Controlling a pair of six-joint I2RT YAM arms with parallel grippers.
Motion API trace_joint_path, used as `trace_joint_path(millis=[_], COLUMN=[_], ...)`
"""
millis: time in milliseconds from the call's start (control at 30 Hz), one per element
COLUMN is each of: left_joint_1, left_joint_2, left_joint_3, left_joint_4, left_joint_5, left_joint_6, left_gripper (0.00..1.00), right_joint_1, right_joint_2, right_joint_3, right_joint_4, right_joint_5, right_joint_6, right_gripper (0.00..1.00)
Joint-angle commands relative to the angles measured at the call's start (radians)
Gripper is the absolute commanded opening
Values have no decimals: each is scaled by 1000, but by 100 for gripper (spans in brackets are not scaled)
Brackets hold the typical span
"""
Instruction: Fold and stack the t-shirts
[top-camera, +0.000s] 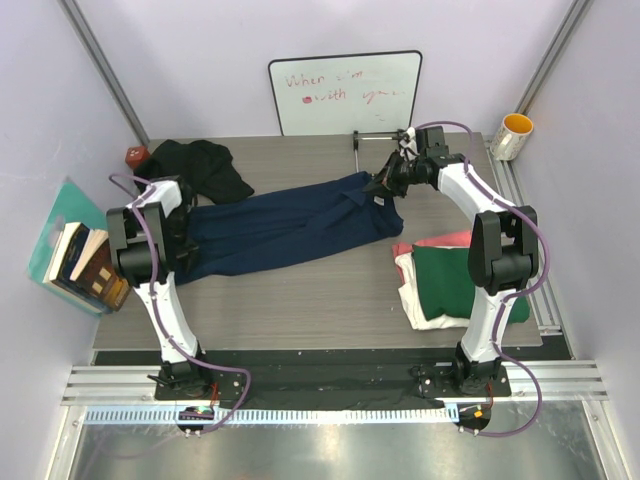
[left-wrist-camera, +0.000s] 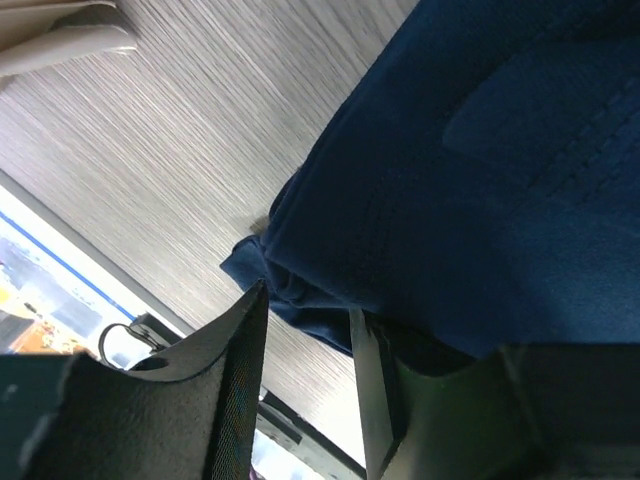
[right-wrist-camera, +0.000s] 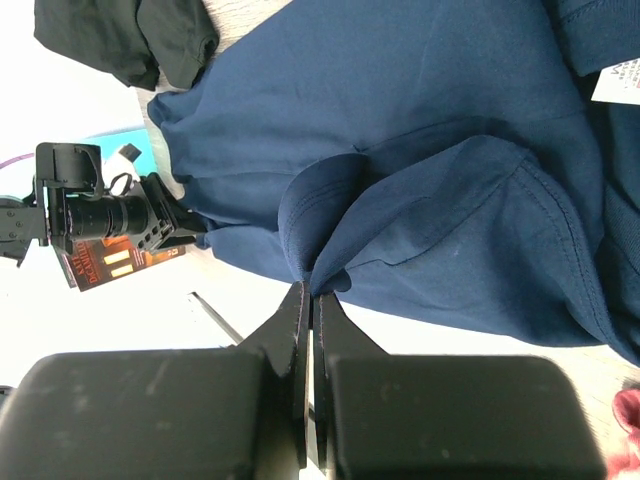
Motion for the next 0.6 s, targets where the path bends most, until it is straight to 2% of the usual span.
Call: trace_joint_path(millis=[0, 167, 400, 567], left_joint_1=[-4, -4, -6, -55], left_joint_2=[-45, -154, -278, -383], left_joint_3=[-5, -15, -115, -196], left_joint_4=[12, -16, 24, 9], left_joint_5=[76, 145, 156, 127], left_joint_6=[-40, -100, -229, -336], left_gripper=[41, 48, 50, 51], right_joint_1=[-7, -9, -18, -30], right_joint_2=[-16, -12, -25, -38], right_joint_3=[46, 63, 35, 17], right_joint_4=[36, 41, 61, 86], right_joint_5=[-19, -28, -35, -29], right_joint_6=[0, 8, 14, 26], right_gripper=[1, 1, 1, 1])
